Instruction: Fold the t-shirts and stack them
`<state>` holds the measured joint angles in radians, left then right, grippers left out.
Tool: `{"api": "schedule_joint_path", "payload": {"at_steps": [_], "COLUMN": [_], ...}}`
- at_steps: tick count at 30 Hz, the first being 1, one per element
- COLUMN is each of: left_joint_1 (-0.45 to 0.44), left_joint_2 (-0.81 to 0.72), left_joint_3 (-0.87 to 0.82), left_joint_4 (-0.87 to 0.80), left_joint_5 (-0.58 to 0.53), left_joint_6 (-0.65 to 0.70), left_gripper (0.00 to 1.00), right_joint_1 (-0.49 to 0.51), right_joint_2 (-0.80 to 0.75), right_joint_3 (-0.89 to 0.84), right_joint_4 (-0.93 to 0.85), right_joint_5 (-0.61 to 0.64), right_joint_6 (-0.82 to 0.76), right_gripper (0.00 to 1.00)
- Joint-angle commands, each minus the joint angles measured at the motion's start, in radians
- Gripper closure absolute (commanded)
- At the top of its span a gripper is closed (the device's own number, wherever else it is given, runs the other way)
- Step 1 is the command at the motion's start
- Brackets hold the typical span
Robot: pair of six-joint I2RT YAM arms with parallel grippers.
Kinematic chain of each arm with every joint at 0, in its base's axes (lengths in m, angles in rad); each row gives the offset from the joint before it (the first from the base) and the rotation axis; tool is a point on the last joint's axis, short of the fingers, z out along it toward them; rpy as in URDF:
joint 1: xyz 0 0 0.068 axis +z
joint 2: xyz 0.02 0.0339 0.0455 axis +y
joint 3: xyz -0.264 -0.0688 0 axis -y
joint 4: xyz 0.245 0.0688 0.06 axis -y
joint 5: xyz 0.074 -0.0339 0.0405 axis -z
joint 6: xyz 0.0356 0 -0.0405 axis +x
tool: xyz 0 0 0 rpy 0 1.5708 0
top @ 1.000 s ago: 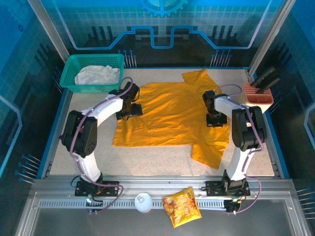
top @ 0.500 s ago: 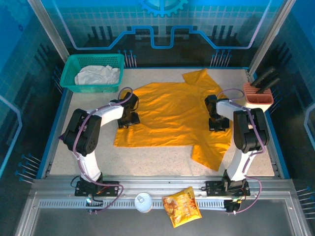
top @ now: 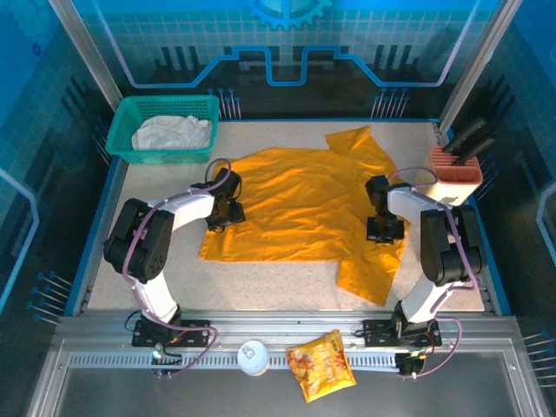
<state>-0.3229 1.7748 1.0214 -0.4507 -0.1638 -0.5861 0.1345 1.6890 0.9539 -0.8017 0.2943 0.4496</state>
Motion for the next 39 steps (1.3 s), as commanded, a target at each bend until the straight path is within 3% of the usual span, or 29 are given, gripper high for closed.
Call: {"api": "schedule_joint_path", "payload": {"at_steps": [1,6,12,19,24,30,34,39], "left_joint_1": [-0.004,-0.004,-0.004,0.012,0.078,0.154,0.153,0.145], "left_joint_2": [0.031,0.007,-0.083,-0.284,-0.344,-0.182,-0.014,0.139], "left_joint_3": [-0.066,-0.055,-0.029,0.091,0.104,0.223,0.348,0.494], "left_joint_4": [-0.141,-0.159,-0.156,-0.36,-0.384,-0.239,-0.132,-0.099], "left_joint_5": [0.048,0.034,0.068,-0.088,-0.068,0.118,0.21,0.215], "left_joint_6": [-0.031,-0.022,0.027,0.087,0.101,0.126,0.181,0.26], "left_gripper": [0.35,0.33,0.24,0.16,0.14,0.22,0.33,0.35], "right_joint_1": [0.001,-0.007,-0.013,-0.015,-0.009,0.023,0.041,0.046], "right_joint_2": [-0.009,-0.029,-0.06,-0.159,-0.227,-0.296,-0.342,-0.397], "right_joint_3": [-0.062,-0.064,-0.041,-0.03,-0.036,-0.019,-0.021,-0.05], "right_joint_4": [0.001,0.003,0.008,-0.046,-0.041,0.0,0.005,0.017], "right_joint_5": [-0.089,-0.086,-0.107,-0.093,-0.144,-0.216,-0.239,-0.26], "right_joint_6": [0.038,0.062,0.087,0.087,0.067,0.055,0.049,0.043], "right_gripper": [1.0,1.0,1.0,1.0,0.96,0.77,0.72,0.7]}}
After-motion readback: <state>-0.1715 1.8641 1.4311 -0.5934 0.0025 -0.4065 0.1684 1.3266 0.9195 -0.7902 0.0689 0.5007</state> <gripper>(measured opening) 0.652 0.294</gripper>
